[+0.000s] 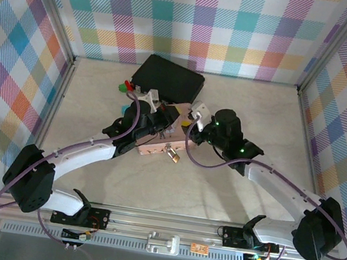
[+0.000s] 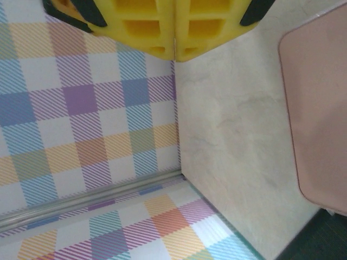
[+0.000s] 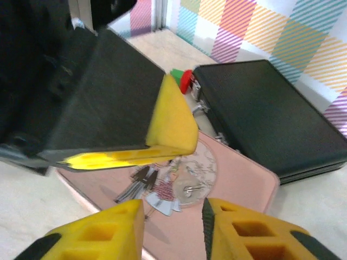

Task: Unlock a padlock with a key

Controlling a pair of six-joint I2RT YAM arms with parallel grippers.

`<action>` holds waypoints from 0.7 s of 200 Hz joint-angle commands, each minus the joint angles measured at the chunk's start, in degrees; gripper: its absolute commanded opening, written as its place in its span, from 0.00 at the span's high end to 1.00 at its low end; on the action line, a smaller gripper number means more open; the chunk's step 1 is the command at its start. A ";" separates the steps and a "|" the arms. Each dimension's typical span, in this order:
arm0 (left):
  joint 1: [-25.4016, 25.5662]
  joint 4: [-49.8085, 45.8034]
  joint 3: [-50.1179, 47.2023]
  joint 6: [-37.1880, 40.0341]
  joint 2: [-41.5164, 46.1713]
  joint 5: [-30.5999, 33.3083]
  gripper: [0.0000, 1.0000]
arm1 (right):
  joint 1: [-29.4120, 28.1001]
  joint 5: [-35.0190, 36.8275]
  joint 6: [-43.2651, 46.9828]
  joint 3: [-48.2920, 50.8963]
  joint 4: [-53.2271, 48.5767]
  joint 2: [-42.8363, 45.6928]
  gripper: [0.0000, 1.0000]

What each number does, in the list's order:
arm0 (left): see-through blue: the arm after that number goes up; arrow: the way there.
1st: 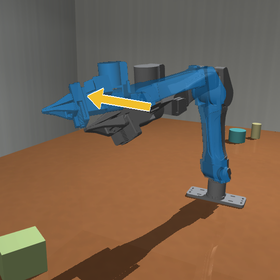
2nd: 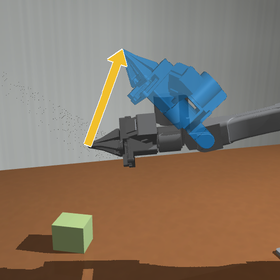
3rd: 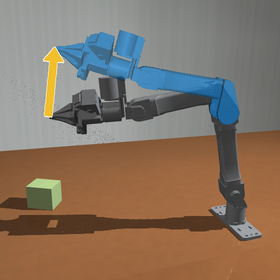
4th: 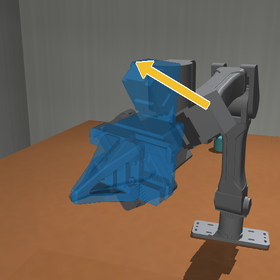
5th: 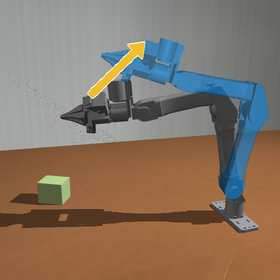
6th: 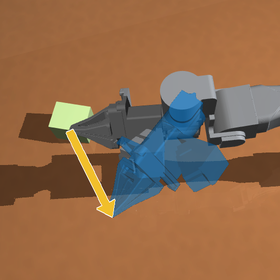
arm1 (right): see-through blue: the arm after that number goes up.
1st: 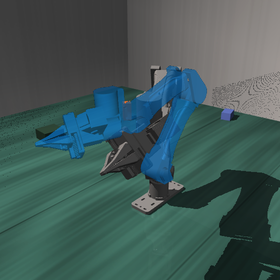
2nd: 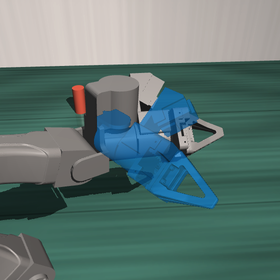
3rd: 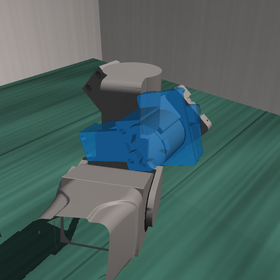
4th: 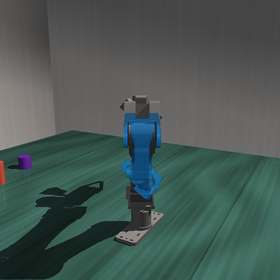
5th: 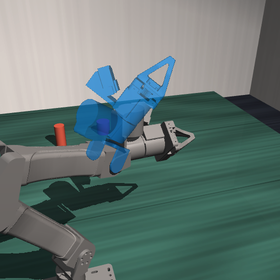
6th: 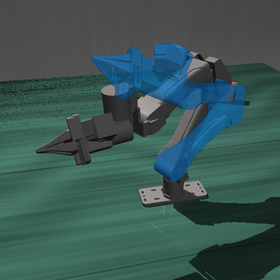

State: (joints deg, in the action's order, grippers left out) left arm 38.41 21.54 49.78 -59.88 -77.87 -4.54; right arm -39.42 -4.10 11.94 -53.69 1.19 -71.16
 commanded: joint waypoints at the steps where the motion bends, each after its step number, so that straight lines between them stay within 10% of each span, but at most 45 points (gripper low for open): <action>1: -0.53 4.64 0.26 11.23 1.59 2.13 1.00 | 2.88 -4.57 -10.00 -1.88 -1.63 3.11 0.57; 51: -0.81 18.81 -6.01 25.74 3.64 -1.19 1.00 | 15.09 -26.04 -35.15 -1.72 2.96 2.01 0.53; 140: -0.91 39.00 -9.71 21.46 -0.74 -11.99 1.00 | 15.25 -42.57 -50.00 4.46 30.37 -4.76 0.54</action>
State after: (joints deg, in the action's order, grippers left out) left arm 37.74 52.29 39.90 -37.85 -77.14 -11.79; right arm -24.08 -40.51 -32.05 -50.24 21.52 -73.97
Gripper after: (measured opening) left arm 0.061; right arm 0.462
